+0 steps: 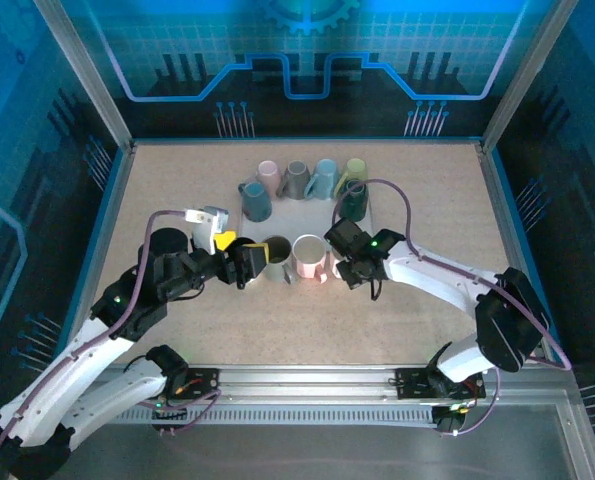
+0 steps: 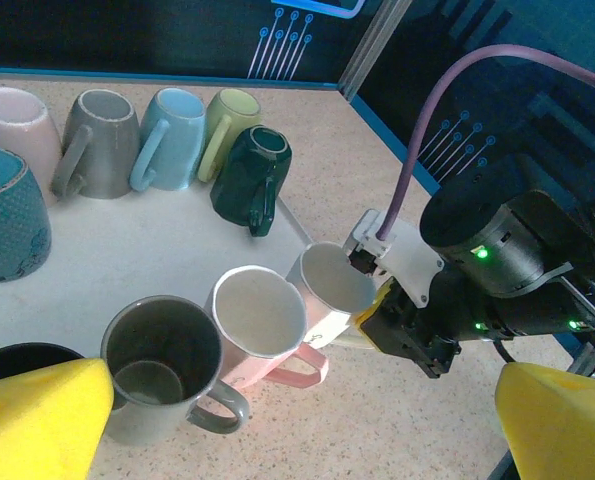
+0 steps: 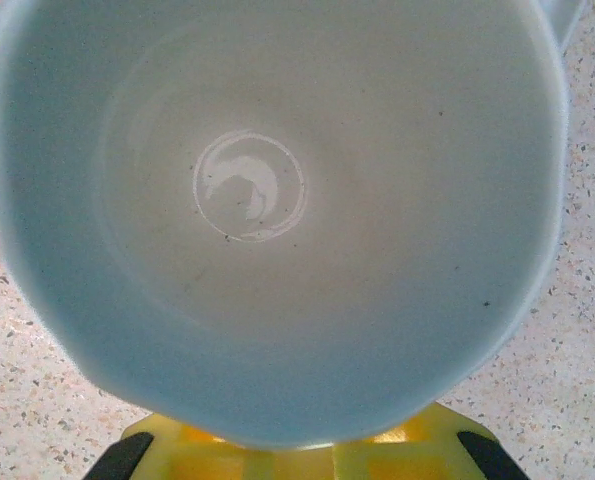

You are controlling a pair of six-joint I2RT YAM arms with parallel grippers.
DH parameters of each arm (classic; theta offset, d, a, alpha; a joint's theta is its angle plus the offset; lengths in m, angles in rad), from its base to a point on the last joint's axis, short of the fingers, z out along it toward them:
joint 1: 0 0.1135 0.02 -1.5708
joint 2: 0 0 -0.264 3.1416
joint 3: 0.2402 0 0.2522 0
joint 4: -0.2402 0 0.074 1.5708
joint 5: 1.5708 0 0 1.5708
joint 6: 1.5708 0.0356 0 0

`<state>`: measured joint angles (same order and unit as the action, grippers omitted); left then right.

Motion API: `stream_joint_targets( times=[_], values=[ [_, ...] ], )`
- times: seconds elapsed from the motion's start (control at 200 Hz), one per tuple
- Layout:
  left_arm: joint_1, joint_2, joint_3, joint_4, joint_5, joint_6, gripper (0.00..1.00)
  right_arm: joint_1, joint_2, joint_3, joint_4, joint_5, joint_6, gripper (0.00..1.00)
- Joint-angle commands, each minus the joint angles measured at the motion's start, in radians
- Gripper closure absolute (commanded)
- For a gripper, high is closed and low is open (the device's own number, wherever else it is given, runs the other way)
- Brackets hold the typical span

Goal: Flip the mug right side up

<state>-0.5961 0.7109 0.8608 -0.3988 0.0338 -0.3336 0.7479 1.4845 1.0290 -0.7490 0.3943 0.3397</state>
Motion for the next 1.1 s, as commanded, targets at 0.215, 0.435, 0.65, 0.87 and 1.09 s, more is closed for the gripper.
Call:
stream_joint_targets(
  times=[0.215,0.435,0.65,0.87,1.09],
  values=[
    [-0.006,-0.015,-0.019,0.009,0.016,0.01,0.01,0.031,0.023,0.046,0.034,0.043,0.031,0.77],
    [-0.005,-0.015,-0.017,0.008,0.015,0.01,0.01,0.047,0.016,0.042,0.019,0.064,0.035,0.66],
    [-0.005,-0.01,-0.019,0.008,0.015,0.009,0.01,0.051,-0.014,0.041,-0.006,0.067,0.04,0.59],
    [-0.005,0.024,0.005,-0.019,0.011,-0.007,0.01,0.053,-0.143,0.064,-0.052,0.012,0.009,0.49],
    [-0.029,0.197,0.142,-0.128,0.019,-0.044,0.01,0.03,-0.366,0.083,-0.007,-0.053,-0.012,0.44]
  ],
)
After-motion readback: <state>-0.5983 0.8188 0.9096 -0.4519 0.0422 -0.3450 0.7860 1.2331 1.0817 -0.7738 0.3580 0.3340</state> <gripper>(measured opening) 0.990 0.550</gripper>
